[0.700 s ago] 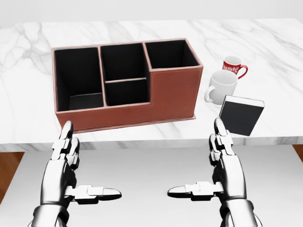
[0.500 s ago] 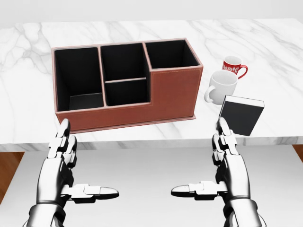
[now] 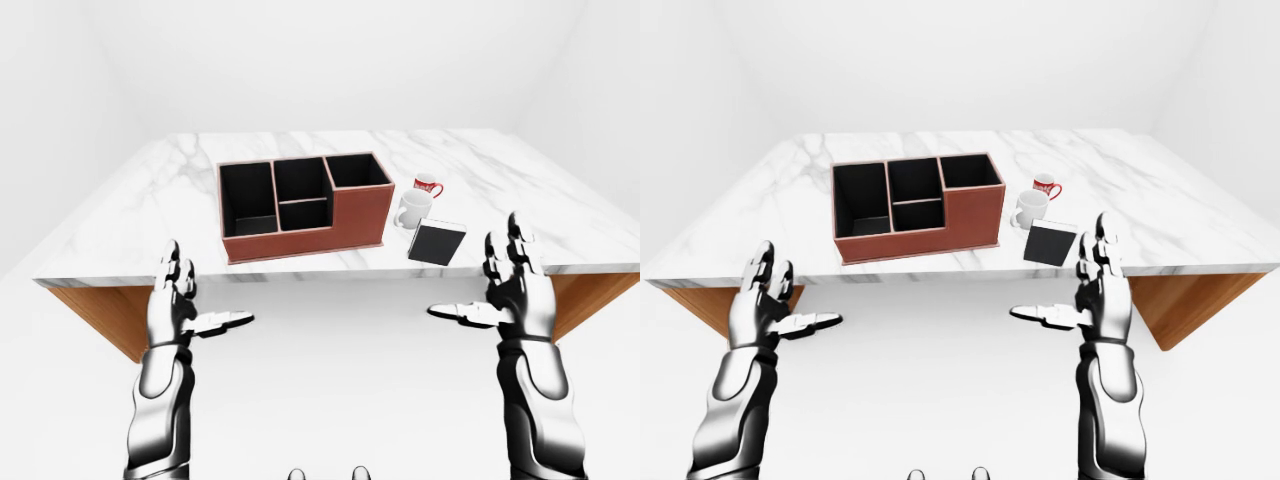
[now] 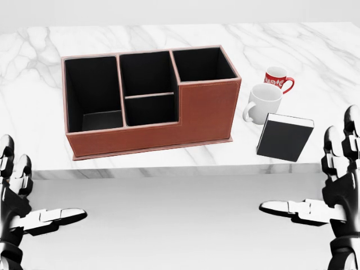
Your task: Pick up the book and place it in the right compartment of the caddy.
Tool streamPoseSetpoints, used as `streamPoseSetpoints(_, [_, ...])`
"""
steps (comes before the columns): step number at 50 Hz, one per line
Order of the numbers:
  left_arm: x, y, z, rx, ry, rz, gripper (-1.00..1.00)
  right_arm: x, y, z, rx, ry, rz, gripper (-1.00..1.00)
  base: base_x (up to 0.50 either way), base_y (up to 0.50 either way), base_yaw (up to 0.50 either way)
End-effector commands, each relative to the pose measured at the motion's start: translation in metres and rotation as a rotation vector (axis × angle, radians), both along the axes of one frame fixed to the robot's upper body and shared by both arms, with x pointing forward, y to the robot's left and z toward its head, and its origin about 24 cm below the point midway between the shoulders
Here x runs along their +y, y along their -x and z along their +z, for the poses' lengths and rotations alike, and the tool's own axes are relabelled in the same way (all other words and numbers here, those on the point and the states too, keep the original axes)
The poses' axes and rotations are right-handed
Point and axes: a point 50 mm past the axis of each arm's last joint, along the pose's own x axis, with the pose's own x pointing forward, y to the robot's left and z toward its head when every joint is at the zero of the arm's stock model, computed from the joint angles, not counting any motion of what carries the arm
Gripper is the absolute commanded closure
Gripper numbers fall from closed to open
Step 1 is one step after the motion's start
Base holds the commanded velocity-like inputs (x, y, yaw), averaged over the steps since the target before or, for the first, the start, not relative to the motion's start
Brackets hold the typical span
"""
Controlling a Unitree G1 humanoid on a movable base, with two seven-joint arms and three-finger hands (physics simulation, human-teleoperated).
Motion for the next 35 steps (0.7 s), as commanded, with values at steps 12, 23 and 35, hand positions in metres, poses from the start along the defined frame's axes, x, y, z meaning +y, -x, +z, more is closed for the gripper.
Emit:
streamPoseSetpoints(12, [0.0495,0.0213,0.0335,-0.145,0.025,0.158,-1.00,-0.0346,0.0315,0.0388,-0.176,0.025,-0.109,-1.00,0.00,0.00,0.00])
streamPoseSetpoints(23, [0.0512,0.0220,0.0336,-0.147,0.033,0.169,-1.00,-0.0330,0.0325,0.0425,-0.189,0.040,-0.102,-1.00,0.00,0.00,0.00])
streamPoseSetpoints(35, [0.0515,0.0230,0.0350,-0.157,0.045,0.170,-1.00,-0.0324,0.0348,0.0465,-0.207,0.050,-0.103,-1.00,0.21,0.00,0.00])
